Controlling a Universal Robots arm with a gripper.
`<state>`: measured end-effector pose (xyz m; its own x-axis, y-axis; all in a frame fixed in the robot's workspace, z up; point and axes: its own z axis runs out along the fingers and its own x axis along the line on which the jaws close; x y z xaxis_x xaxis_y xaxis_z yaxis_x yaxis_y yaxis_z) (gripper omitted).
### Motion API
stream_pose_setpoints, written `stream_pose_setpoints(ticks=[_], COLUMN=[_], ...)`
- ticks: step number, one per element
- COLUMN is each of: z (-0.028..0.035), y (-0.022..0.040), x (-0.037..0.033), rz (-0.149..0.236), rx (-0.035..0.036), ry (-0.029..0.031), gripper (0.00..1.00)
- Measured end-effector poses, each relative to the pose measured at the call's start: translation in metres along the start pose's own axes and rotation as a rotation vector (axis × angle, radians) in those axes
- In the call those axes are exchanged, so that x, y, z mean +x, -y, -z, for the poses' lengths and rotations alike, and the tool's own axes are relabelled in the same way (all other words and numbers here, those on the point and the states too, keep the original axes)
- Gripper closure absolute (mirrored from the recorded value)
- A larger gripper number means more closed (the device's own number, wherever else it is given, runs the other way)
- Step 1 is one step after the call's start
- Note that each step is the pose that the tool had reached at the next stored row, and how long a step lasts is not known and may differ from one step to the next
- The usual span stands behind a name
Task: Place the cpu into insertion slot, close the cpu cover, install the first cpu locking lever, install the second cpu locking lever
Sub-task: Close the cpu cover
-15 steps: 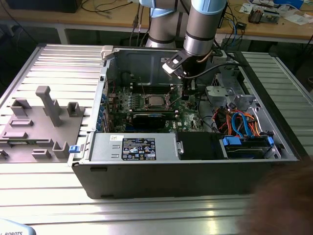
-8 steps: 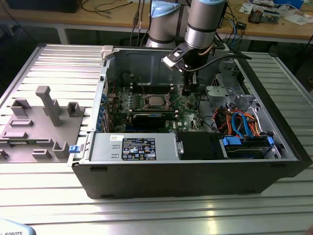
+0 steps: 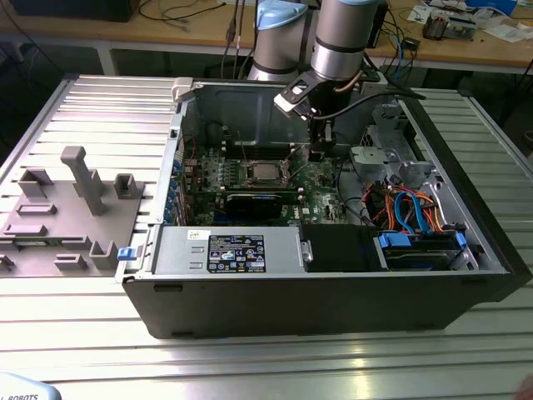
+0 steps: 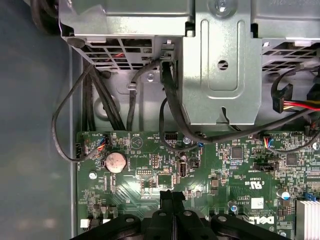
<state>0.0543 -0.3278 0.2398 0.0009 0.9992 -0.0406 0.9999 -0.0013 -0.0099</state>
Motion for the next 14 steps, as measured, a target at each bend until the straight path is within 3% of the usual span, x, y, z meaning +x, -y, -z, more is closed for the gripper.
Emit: stream_pose_setpoints(ticks=[14], z=[-0.0002], y=[0.0185], x=[0.0], rz=[0.0], rx=[-0.0002], ry=[0.0001], gripper=[0.89])
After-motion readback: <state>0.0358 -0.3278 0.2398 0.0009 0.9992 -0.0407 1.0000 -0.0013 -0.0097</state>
